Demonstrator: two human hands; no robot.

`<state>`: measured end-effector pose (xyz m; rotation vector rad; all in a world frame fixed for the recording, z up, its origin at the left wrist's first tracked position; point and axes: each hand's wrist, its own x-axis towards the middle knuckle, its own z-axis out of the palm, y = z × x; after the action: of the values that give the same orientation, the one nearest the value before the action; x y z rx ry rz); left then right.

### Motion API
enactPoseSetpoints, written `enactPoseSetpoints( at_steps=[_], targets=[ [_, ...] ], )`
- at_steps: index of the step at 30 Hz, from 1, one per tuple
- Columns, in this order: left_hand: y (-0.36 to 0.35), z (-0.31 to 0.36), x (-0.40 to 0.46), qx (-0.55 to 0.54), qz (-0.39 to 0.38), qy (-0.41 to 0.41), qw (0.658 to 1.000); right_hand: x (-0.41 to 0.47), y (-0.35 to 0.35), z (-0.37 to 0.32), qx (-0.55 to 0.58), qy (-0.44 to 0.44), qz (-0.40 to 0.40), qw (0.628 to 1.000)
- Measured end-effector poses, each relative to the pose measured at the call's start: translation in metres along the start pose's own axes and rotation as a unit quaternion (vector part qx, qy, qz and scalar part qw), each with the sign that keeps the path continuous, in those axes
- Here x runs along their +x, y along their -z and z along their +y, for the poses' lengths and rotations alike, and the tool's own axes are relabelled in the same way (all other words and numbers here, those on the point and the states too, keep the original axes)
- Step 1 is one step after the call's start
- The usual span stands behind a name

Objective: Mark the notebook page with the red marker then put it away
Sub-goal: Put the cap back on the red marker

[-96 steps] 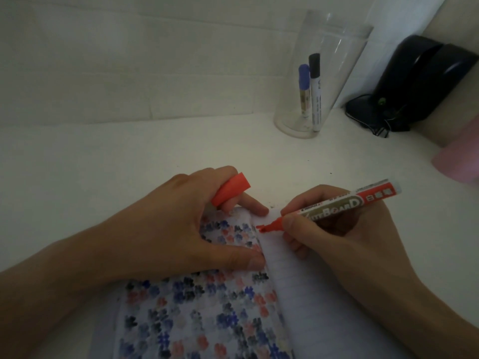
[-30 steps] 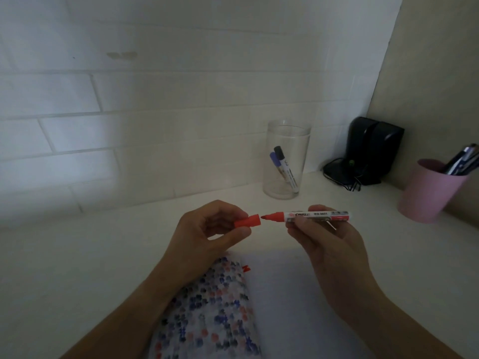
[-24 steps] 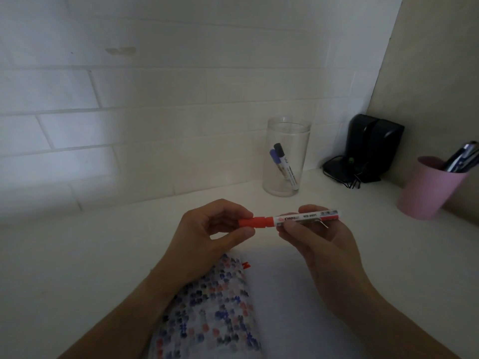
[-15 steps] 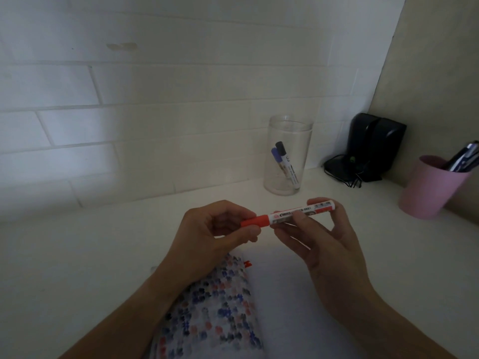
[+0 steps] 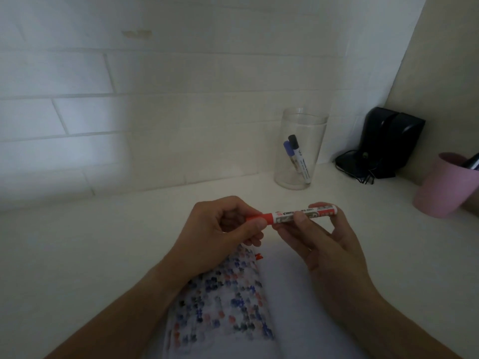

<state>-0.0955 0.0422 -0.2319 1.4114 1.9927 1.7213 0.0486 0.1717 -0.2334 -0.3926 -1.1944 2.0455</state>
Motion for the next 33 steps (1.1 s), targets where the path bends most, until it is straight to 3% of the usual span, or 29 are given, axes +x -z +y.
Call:
enactPoseSetpoints(
  at_steps=[4, 7, 11, 16, 19, 26, 33],
  targets=[
    [0.004, -0.005, 0.001, 0.099, -0.008, -0.049, 0.994, 0.002, 0.005, 0.004, -0.023, -0.002, 0.022, 0.999],
    [0.005, -0.008, 0.0, 0.138, 0.001, -0.049, 0.989, 0.015, 0.01, -0.014, -0.146, 0.072, 0.085, 0.983],
    [0.005, -0.013, 0.004, 0.174, 0.025, -0.047, 0.983, 0.068, 0.001, -0.069, -0.303, 0.307, 0.101, 0.897],
    [0.007, -0.019, 0.01, 0.205, 0.05, -0.043, 0.977, 0.14, -0.032, -0.117, -0.395, 0.442, 0.096, 0.799],
    [0.008, -0.02, 0.012, 0.215, 0.05, -0.037, 0.975, 0.174, -0.045, -0.122, -0.453, 0.454, 0.088, 0.762],
    [0.009, -0.022, 0.013, 0.224, 0.036, -0.04, 0.973, 0.21, -0.037, -0.094, -0.625, 0.346, 0.035, 0.699],
    [0.007, -0.023, 0.013, 0.22, 0.03, -0.031, 0.975, 0.214, -0.038, -0.085, -0.65, 0.32, 0.054, 0.687]
  ],
)
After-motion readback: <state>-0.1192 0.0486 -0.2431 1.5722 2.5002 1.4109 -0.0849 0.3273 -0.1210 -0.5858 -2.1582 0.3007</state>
